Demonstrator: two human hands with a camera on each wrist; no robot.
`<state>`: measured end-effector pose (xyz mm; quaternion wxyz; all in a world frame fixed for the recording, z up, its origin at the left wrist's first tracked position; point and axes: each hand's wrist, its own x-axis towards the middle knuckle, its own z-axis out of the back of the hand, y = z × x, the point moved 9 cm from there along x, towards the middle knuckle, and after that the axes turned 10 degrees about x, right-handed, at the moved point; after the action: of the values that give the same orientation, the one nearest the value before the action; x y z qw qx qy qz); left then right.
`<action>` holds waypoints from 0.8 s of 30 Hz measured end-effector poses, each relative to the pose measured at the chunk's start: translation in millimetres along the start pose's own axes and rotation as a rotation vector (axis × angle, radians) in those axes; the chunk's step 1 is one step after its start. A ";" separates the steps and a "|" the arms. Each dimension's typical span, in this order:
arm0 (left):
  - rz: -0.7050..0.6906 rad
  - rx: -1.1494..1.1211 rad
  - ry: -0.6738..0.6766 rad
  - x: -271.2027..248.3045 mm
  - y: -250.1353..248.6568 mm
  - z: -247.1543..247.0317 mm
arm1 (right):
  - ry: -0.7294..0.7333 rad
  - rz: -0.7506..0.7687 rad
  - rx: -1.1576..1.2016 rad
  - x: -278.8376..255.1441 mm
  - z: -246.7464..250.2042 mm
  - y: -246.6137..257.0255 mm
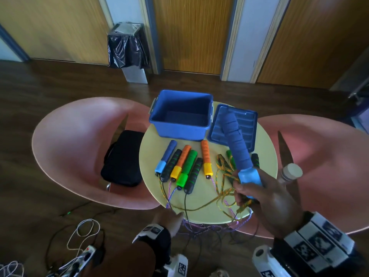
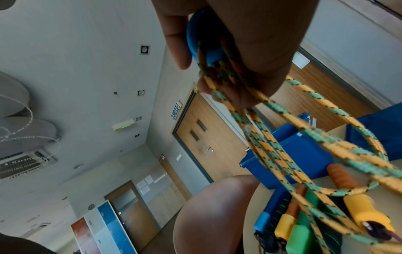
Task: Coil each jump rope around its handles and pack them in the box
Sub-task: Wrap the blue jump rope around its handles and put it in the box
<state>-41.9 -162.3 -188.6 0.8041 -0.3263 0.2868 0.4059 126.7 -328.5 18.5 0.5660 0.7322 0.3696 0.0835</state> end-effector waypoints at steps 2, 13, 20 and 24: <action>-0.109 0.027 -0.138 -5.6 -17.4 11.9 | 0.011 -0.013 -0.006 -0.9 -1.5 -0.4; -0.300 0.066 -0.140 -29.3 -75.1 8.7 | 0.110 -0.060 -0.041 6.6 16.1 -23.2; -0.434 -0.100 -0.373 -51.9 -85.7 37.3 | 0.055 -0.287 0.009 28.4 17.5 -99.0; -0.451 -0.116 -0.422 -61.5 -92.6 58.1 | 0.124 -0.382 0.043 36.5 -8.3 -121.9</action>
<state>16.1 -189.3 -80.7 0.8956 -0.3357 0.0101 0.2918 93.8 -288.4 -98.0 0.5321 0.6540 0.5376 0.0117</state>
